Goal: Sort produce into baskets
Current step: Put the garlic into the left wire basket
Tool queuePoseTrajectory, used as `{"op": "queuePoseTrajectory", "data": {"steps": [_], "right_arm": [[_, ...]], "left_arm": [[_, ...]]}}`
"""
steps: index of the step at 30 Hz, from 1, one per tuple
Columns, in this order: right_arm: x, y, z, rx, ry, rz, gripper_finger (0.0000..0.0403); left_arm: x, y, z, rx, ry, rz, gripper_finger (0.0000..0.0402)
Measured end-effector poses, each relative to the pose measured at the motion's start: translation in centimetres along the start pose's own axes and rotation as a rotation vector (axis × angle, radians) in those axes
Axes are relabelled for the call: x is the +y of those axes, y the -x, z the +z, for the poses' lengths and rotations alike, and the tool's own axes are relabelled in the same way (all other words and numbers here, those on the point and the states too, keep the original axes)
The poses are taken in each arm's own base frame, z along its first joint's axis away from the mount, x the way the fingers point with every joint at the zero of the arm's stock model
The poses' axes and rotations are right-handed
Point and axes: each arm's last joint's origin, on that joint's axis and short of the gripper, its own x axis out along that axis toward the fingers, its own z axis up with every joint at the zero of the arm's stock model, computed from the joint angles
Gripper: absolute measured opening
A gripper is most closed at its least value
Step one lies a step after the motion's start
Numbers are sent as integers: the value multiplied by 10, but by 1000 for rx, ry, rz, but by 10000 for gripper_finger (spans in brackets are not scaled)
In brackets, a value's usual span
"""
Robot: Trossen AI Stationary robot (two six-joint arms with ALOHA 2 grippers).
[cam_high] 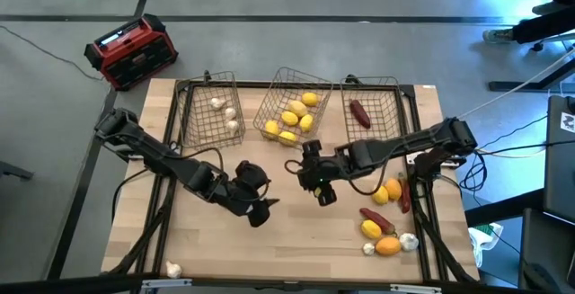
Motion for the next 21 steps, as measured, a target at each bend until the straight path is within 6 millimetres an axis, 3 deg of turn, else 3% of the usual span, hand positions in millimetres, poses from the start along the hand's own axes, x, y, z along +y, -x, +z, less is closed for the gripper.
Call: {"op": "queuePoseTrajectory", "data": {"steps": [7, 15, 21], "right_arm": [[5, -13, -12, 54, -14, 2, 303], [1, -25, -15, -4, -28, -22, 303], [-5, -27, -13, -31, -26, -35, 303]], "left_arm": [[-17, 29, -2, 187, 14, -68, 291], [-28, 51, -45, 563, 160, -77, 281], [-39, 51, -86, 807, 205, 38, 280]]}}
